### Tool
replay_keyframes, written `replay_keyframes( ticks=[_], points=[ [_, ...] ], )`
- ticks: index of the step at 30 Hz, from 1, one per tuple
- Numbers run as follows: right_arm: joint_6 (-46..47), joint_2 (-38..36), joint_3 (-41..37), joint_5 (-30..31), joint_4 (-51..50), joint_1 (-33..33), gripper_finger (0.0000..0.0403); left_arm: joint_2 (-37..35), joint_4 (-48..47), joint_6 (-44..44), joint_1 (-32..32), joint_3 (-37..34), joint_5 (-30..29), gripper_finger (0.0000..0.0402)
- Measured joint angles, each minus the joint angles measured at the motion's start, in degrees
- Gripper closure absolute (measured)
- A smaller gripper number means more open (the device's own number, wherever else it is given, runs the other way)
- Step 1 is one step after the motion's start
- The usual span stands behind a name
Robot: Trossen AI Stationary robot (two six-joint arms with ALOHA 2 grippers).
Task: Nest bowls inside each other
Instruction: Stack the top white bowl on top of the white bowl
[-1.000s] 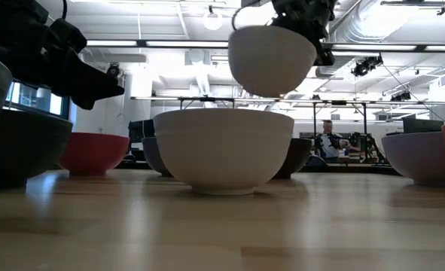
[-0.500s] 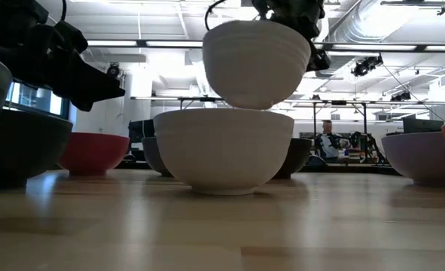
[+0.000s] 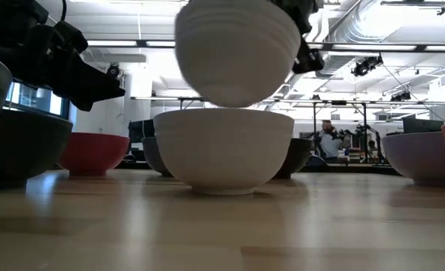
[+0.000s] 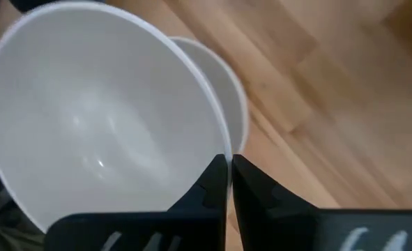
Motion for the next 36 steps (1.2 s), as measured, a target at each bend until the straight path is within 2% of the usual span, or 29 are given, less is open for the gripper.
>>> replay_keyframes(
  ticks=[4,12,19,36],
  points=[
    [-1.63,3.09,1.59,-1.35,0.44,0.7,0.0403,0.0,-0.02,0.0,0.0,0.0,0.02,0.0243],
    [-5.67,11.37,14.79,2.97,-12.37,1.47,0.0403,0.0,-0.26,0.17,0.0,0.0,0.04,0.0243],
    [-10.45,18.94,23.43,2.73,-18.14,3.2,0.0403,0.0,-0.46,0.15,0.0,0.0,0.15,0.0243],
    [-13.01,20.01,21.59,7.68,-15.39,3.61,0.0403,0.0,-0.46,0.02,0.0,0.0,0.15,0.0243]
  ],
)
